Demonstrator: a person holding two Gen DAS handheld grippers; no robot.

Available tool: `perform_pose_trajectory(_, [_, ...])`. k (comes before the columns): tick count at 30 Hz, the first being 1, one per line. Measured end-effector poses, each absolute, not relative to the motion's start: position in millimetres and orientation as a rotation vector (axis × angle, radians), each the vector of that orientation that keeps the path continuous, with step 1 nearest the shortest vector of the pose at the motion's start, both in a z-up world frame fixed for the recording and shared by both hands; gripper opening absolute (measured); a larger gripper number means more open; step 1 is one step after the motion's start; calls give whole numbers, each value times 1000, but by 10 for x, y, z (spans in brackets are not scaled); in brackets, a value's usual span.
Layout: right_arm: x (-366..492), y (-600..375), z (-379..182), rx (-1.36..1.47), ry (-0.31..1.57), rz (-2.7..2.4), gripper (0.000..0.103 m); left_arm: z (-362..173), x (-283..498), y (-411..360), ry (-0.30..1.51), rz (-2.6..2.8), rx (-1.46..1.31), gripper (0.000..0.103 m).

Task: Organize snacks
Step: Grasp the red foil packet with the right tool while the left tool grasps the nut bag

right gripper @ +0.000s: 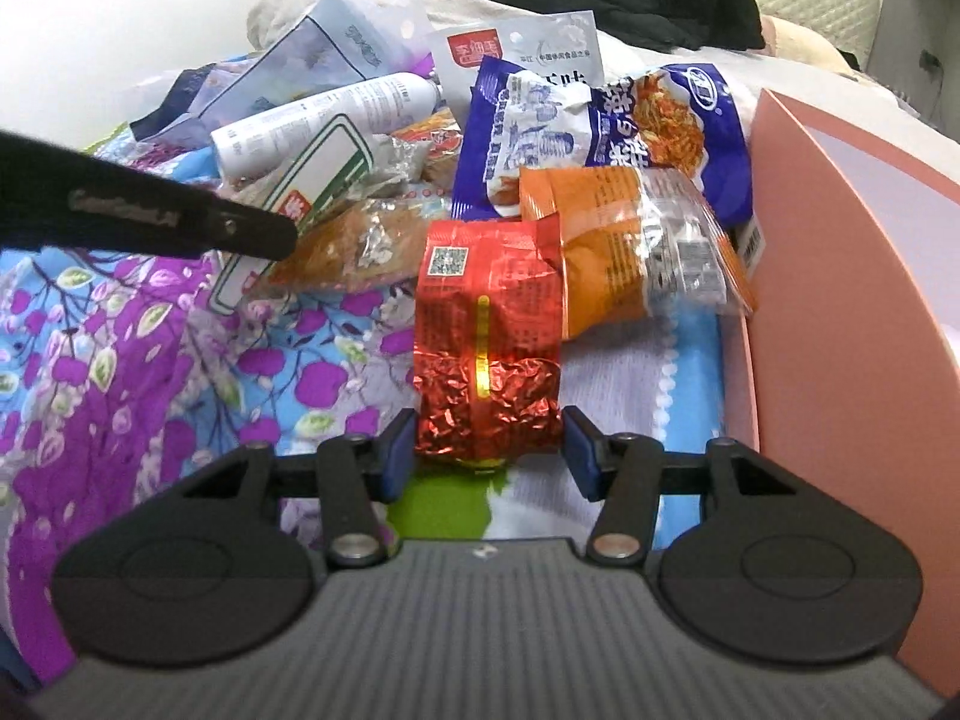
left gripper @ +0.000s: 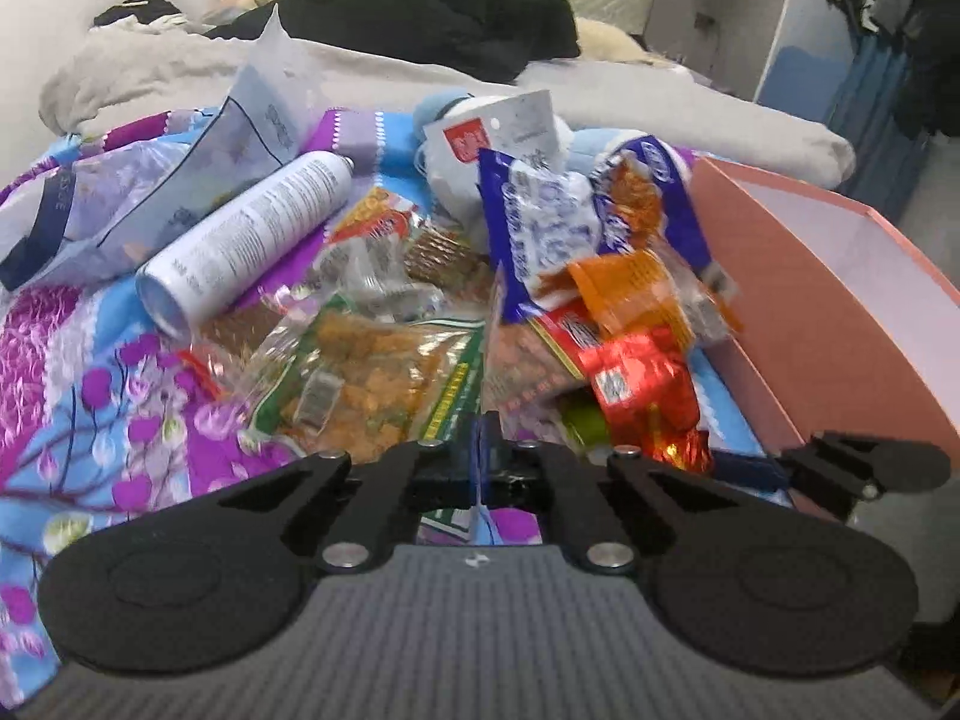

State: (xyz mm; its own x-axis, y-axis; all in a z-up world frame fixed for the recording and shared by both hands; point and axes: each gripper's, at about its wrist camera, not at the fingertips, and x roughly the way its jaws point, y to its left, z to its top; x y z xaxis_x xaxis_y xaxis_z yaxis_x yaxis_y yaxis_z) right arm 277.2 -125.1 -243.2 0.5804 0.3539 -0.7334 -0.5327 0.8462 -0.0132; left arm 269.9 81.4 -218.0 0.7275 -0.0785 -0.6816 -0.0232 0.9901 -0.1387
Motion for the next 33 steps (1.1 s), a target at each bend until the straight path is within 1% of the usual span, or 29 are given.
perform_pose_trajectory(2, [2658,-1273,-2406,-255,777,509,54,-2167,2555,794,749,-42,-152,1])
perform_pose_trajectory(7, [2429,-1298,-2278,-260,808,491,54,-2063,2216,739,763,-90,-188,1])
perform_pose_trajectory(16, [2049,-1379,-2241,-239,906,488,54,-2119,1574,684,877,-162,-251,1])
perform_pose_trajectory(19, [1915,-1424,-2236,-224,928,472,54,-2110,1361,681,889,-172,-265,1])
perform_pose_trajectory(22, [1831,-1471,-2282,-207,950,452,54,-2124,1263,715,937,-161,-280,2])
perform_pose_trajectory(23, [1809,-1489,-2307,-201,956,446,55,-2115,1239,737,942,-151,-293,5])
perform_pose_trajectory(25, [1787,-1529,-2346,-163,966,441,55,-2120,1210,804,973,-117,-351,24])
perform_pose_trajectory(26, [1790,-1553,-2363,-145,976,437,56,-2132,1195,846,995,-98,-401,57])
perform_pose_trajectory(27, [1796,-1574,-2376,-132,988,432,63,-2132,1169,879,998,-83,-441,82])
perform_pose_trajectory(28, [1800,-1590,-2378,-122,994,428,69,-2122,1131,912,980,-64,-474,88])
perform_pose_trajectory(29, [1801,-1615,-2371,-112,996,425,81,-2113,1098,943,963,-45,-498,91])
perform_pose_trajectory(30, [1795,-1643,-2362,-100,992,424,82,-2112,1079,975,957,-26,-527,92])
perform_pose_trajectory(33, [1783,-1715,-2352,-83,978,440,82,-2160,1067,1071,960,54,-613,94])
